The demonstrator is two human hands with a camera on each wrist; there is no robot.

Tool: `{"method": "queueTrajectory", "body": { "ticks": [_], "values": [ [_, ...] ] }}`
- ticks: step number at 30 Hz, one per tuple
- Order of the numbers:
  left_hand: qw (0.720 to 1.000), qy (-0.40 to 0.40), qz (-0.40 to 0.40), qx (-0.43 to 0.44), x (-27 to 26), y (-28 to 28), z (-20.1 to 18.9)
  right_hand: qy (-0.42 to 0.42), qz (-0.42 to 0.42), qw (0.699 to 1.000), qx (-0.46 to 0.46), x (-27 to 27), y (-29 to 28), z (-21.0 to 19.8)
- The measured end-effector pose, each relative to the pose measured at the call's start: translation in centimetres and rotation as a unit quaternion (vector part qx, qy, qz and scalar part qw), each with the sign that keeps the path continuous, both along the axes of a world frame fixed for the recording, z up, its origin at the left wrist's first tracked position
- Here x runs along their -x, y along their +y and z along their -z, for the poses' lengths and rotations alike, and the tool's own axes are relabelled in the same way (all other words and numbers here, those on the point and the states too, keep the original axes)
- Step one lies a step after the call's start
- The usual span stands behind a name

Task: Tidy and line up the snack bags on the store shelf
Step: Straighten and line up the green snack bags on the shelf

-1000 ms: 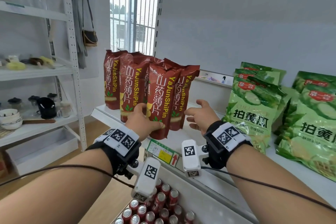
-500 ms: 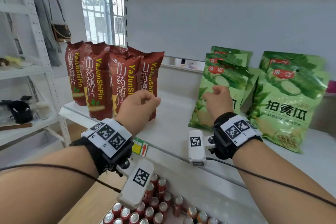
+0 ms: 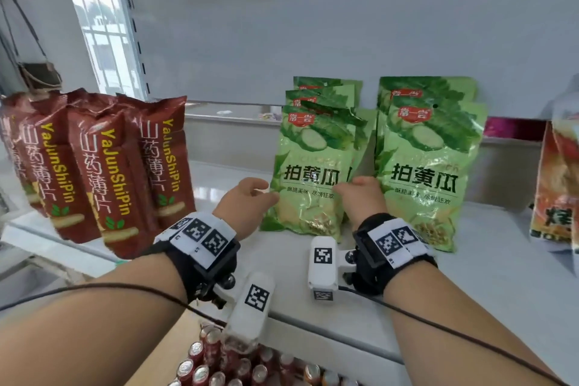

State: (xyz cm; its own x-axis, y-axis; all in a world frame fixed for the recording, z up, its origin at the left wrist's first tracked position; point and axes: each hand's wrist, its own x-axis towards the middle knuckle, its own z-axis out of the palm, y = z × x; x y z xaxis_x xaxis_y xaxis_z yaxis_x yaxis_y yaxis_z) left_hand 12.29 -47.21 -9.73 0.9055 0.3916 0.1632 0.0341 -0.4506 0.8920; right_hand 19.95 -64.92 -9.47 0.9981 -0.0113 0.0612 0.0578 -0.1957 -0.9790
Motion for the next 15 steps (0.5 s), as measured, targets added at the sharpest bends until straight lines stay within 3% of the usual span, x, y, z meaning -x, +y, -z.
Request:
{"method": "queueTrajectory", "body": {
  "ticks": [5,10,12,15],
  "values": [
    [0.995,0.086,-0.029,0.032,-2.3,0.2,0.9,0.012,-0.029,0.995,0.093,-0.4,0.0,0.2],
    [0.997,0.079,0.009,0.019,-3.6,1.0,1.0,-0.026,-0.021,0.989,0.141,-0.2,-0.1,0.1],
    [0.998,0.055,0.024,0.027,-3.8,1.2,1.0,-0.046,-0.014,0.992,0.118,0.0,-0.2,0.0],
    [0.988,-0.005,0.072,0.134,-4.1,1.2,0.5,-0.062,-0.015,0.998,0.008,0.3,-0.1,-0.4]
  ]
}}
